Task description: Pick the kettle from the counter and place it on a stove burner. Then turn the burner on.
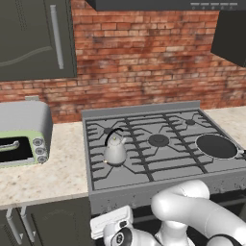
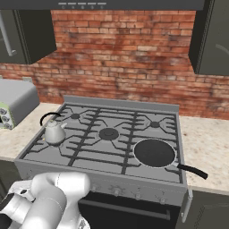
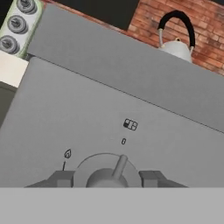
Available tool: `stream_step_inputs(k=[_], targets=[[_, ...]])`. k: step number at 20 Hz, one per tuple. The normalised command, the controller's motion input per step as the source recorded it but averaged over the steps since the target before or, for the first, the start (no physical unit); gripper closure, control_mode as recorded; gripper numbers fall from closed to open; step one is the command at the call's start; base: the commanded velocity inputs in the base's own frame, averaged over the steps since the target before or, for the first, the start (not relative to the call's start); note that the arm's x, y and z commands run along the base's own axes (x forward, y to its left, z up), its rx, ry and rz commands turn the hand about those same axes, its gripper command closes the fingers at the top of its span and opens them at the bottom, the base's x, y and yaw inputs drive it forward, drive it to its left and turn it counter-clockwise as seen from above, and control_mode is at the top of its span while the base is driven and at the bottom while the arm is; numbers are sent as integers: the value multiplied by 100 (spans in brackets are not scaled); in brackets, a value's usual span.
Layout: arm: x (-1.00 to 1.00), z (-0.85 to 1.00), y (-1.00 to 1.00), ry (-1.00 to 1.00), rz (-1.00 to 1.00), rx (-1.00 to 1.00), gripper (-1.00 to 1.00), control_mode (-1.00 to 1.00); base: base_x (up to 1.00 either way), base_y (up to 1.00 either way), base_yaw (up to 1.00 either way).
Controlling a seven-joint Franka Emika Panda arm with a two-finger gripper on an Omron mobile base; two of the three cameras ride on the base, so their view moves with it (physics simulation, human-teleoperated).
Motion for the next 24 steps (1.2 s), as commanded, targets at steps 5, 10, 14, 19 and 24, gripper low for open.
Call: stream_step_inputs(k=[5,10,14,19,24], targets=[[-4,-6,0,0,23,-11,100,-100,0,0,0],[0,-5,0,0,21,-13,100,-100,0,0,0],[0,-6,1,0,10,-12,100,-100,0,0,0],[0,-16,6,3,24,-20,100,-100,0,0,0],[0,-31,0,9,35,-26,100,-100,0,0,0]])
